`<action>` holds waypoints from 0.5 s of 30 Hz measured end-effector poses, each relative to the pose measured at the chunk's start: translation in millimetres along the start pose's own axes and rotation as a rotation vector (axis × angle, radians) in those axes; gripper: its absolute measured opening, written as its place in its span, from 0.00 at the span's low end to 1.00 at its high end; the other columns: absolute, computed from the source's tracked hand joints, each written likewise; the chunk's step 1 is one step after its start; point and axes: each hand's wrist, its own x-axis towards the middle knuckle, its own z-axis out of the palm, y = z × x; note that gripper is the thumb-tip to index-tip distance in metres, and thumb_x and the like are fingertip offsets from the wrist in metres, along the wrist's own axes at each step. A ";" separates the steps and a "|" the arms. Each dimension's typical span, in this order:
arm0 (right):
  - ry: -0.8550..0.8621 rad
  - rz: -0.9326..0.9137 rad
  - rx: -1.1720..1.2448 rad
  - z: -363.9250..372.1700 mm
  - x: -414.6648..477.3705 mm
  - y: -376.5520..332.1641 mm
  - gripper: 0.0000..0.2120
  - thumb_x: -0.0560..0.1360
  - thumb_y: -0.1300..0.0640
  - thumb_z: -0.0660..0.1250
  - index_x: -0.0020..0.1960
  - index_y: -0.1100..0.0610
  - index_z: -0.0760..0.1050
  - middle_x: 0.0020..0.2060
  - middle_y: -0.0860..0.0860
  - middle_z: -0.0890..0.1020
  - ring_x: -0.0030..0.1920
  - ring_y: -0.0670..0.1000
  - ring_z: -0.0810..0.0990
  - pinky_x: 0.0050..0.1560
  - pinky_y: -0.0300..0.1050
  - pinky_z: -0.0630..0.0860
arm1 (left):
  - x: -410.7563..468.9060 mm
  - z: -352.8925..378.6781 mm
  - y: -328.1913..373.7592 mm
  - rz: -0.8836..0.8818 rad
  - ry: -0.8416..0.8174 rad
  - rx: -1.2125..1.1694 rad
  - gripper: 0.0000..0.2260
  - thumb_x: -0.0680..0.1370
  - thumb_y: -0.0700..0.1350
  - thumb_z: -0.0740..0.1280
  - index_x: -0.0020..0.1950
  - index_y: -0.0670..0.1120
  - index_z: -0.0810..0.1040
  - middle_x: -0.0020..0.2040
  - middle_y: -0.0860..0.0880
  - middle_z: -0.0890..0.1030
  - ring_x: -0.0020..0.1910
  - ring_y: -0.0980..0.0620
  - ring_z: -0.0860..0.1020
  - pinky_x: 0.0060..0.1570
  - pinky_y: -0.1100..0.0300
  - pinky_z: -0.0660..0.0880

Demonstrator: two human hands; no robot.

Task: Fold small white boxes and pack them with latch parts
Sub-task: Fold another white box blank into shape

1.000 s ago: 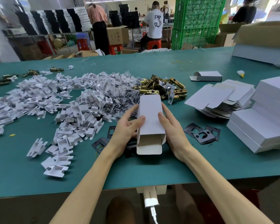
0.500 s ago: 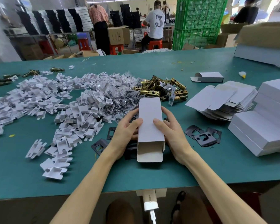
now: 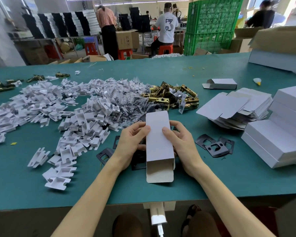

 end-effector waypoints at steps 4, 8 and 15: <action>0.040 -0.040 -0.099 -0.5 1.1 2.7 0.11 0.80 0.51 0.70 0.61 0.52 0.77 0.47 0.57 0.84 0.45 0.53 0.84 0.42 0.45 0.79 | 0.6 1.0 -1.5 0.005 -0.020 0.013 0.08 0.84 0.44 0.68 0.60 0.47 0.84 0.55 0.44 0.86 0.50 0.48 0.85 0.41 0.53 0.84; 0.056 -0.045 -0.101 -1.2 2.0 3.1 0.09 0.81 0.50 0.69 0.59 0.52 0.78 0.46 0.54 0.84 0.45 0.51 0.84 0.40 0.42 0.79 | 0.9 2.0 -2.2 0.009 -0.018 -0.007 0.07 0.83 0.44 0.68 0.58 0.48 0.85 0.55 0.43 0.86 0.50 0.48 0.85 0.41 0.53 0.84; 0.054 -0.044 -0.079 -0.9 2.3 4.8 0.10 0.80 0.50 0.70 0.59 0.52 0.79 0.48 0.53 0.85 0.48 0.53 0.85 0.41 0.41 0.80 | 1.1 1.6 -0.8 0.059 0.009 0.005 0.14 0.82 0.42 0.70 0.67 0.51 0.81 0.54 0.44 0.85 0.50 0.47 0.85 0.42 0.54 0.84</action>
